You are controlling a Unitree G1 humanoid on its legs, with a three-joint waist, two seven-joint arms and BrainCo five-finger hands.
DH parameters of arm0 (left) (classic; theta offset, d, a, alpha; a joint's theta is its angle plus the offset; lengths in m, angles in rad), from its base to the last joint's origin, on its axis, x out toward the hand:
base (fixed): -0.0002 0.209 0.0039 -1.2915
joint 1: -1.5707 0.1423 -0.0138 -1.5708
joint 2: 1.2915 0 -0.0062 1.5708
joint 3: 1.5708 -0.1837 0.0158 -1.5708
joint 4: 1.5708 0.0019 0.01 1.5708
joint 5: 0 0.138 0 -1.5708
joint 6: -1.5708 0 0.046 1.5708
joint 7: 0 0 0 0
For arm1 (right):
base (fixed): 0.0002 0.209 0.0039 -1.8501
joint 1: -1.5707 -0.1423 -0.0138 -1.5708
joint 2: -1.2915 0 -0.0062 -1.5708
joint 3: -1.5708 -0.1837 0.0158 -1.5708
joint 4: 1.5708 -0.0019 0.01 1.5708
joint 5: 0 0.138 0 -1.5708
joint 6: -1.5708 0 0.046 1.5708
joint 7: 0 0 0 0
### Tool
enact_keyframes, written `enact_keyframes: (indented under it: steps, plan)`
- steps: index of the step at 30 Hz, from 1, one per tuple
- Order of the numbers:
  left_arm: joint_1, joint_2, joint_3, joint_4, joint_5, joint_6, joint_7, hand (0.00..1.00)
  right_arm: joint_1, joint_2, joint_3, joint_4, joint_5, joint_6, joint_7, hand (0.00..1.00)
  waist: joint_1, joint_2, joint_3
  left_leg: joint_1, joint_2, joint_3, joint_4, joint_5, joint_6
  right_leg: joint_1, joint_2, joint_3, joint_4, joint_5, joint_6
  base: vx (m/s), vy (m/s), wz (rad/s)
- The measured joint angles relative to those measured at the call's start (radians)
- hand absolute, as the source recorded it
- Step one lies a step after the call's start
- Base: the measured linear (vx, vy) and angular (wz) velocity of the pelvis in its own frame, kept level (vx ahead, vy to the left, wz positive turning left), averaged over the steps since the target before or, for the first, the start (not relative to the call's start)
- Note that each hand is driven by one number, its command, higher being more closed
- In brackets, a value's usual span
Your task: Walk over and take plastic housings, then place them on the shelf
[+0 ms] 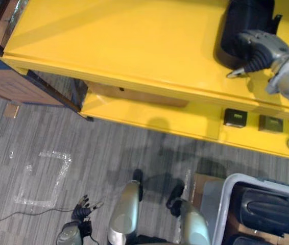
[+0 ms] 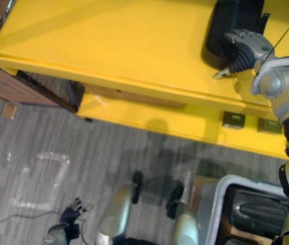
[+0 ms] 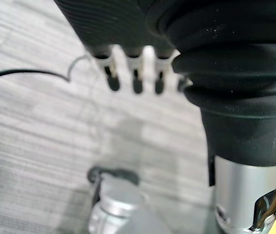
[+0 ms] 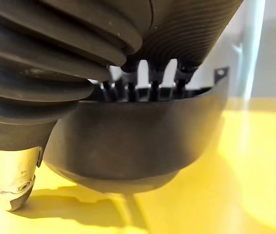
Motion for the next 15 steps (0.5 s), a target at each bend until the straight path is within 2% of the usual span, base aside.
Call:
enact_keyframes:
  steps: [6, 15]
  plan:
    - [0.003, 0.003, 0.000, -0.005, 0.000, 0.001, 0.000, 0.00, 0.009, 0.000, -0.004, 0.032, 0.003, 0.041, 0.049, 0.00, 0.000, 0.000, 0.000, 0.012, -0.004, 0.002, -0.008, 0.001, 0.000, 0.009, -0.003, 0.001, -0.004, 0.000, 0.000, 0.00, 0.000, 0.00]
    - [0.014, 0.003, 0.000, -0.022, 0.000, 0.002, 0.000, 0.00, 0.024, 0.000, -0.048, 0.064, 0.003, 0.046, 0.056, 0.00, -0.002, 0.000, 0.000, 0.019, -0.004, 0.008, -0.018, 0.004, -0.001, 0.009, -0.004, 0.005, -0.005, 0.000, 0.000, 0.00, 0.000, 0.00]
